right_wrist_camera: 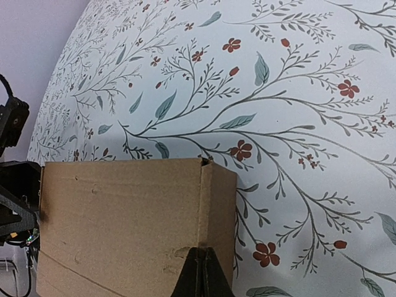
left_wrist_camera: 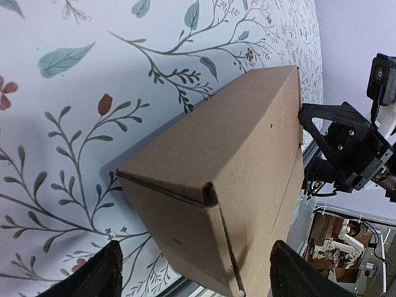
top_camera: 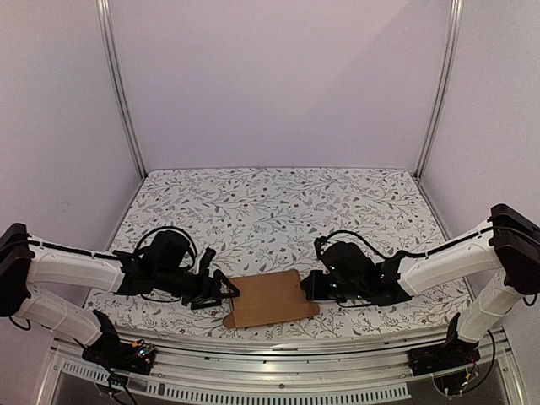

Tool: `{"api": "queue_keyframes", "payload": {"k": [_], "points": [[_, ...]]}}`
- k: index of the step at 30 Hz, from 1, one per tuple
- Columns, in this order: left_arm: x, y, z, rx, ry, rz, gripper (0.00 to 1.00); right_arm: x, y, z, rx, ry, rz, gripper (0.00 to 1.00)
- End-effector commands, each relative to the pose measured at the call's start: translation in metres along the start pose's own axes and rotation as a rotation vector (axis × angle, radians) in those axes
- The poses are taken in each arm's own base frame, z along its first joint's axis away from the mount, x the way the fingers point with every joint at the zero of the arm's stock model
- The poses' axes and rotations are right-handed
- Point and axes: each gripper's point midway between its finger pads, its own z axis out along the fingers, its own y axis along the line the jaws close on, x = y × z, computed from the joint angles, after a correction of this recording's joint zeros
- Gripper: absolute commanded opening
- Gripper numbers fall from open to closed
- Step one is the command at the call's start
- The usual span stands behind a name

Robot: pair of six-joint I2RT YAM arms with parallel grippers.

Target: Fold the paper box

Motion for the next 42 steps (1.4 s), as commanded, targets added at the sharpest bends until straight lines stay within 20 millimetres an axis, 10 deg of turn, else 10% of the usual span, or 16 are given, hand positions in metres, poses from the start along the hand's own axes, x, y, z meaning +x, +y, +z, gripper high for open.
{"api": "queue_keyframes", "payload": {"k": [1, 31, 42], "points": [[-0.003, 0.001, -0.001, 0.018, -0.013, -0.029, 0.81, 0.029, -0.044, 0.007, 0.14, 0.079, -0.018, 0.0], [-0.016, -0.026, 0.019, 0.357, -0.095, -0.094, 0.87, 0.041, -0.054, 0.004, 0.12, 0.096, 0.022, 0.0], [-0.012, -0.028, 0.018, 0.407, -0.082, -0.122, 0.74, 0.043, -0.056, 0.004, 0.122, 0.093, 0.03, 0.0]]}}
